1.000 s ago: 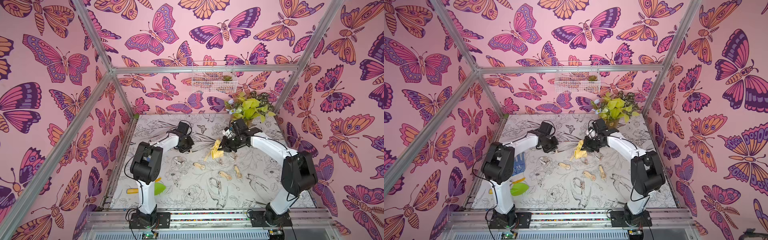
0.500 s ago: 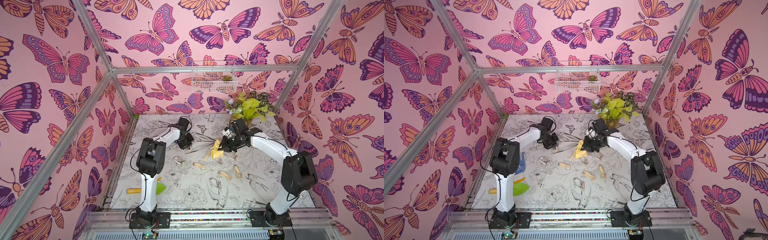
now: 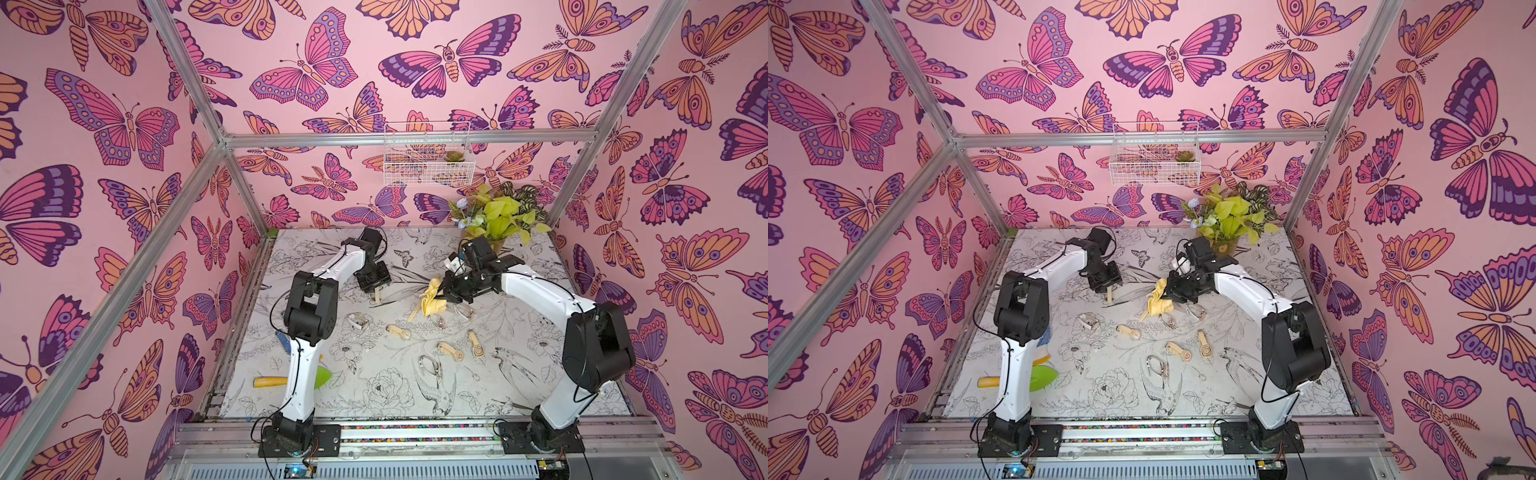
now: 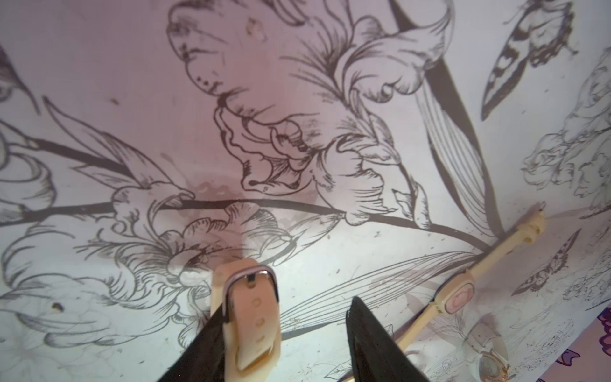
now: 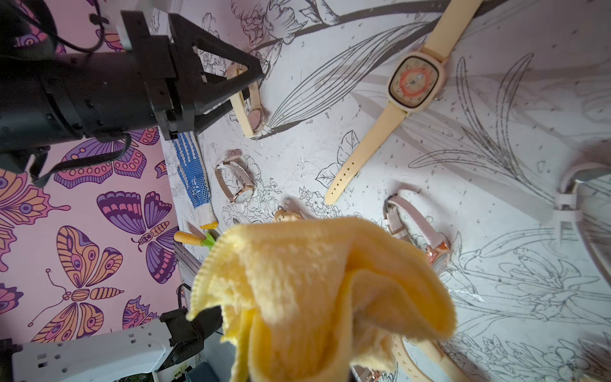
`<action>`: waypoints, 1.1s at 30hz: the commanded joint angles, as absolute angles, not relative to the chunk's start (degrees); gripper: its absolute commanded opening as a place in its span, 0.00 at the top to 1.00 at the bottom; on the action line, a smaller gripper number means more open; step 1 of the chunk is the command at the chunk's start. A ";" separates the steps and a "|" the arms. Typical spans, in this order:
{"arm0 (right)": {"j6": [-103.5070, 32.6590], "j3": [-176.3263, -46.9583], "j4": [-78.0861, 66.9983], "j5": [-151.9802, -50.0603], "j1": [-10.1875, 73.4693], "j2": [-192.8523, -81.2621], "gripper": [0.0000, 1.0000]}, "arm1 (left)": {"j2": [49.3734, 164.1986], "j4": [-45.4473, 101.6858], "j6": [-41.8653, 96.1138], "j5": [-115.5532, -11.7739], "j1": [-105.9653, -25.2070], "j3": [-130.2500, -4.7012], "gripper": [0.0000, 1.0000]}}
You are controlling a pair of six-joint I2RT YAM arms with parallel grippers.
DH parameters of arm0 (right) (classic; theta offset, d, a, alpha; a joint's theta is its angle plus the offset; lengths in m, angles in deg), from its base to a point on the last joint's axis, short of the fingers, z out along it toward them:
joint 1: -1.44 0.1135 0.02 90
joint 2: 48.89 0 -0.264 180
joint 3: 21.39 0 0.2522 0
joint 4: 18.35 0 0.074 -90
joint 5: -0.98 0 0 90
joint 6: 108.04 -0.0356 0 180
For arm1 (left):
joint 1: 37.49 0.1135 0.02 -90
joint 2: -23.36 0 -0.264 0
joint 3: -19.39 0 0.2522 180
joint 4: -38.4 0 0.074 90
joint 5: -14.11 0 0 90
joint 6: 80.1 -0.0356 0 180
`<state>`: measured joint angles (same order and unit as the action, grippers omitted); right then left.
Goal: Wipe the watch dial
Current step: Adjust the watch at the center of the board.
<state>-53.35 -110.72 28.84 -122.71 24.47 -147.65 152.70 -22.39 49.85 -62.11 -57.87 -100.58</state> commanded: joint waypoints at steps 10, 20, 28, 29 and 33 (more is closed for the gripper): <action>-54.16 -113.15 28.10 -122.68 25.45 -149.10 1.00 | 148.88 -21.77 47.26 -61.52 -59.28 -99.71 0.95; -53.65 -113.36 28.25 -123.03 25.51 -149.60 1.00 | 146.36 -20.01 42.69 -61.63 -59.55 -96.86 0.60; -52.77 -113.07 28.97 -122.95 25.48 -149.40 1.00 | 143.86 -20.45 37.11 -63.42 -59.94 -92.79 0.31; -52.71 -112.89 28.90 -122.95 25.47 -149.40 1.00 | 143.65 -20.48 36.74 -63.66 -60.06 -92.27 0.31; -52.72 -112.34 28.82 -123.03 25.48 -149.42 1.00 | 143.42 -20.47 35.42 -64.18 -60.58 -91.32 0.31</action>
<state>-53.76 -111.29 28.62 -122.71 25.16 -148.77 144.83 -19.96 38.11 -62.92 -59.95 -92.76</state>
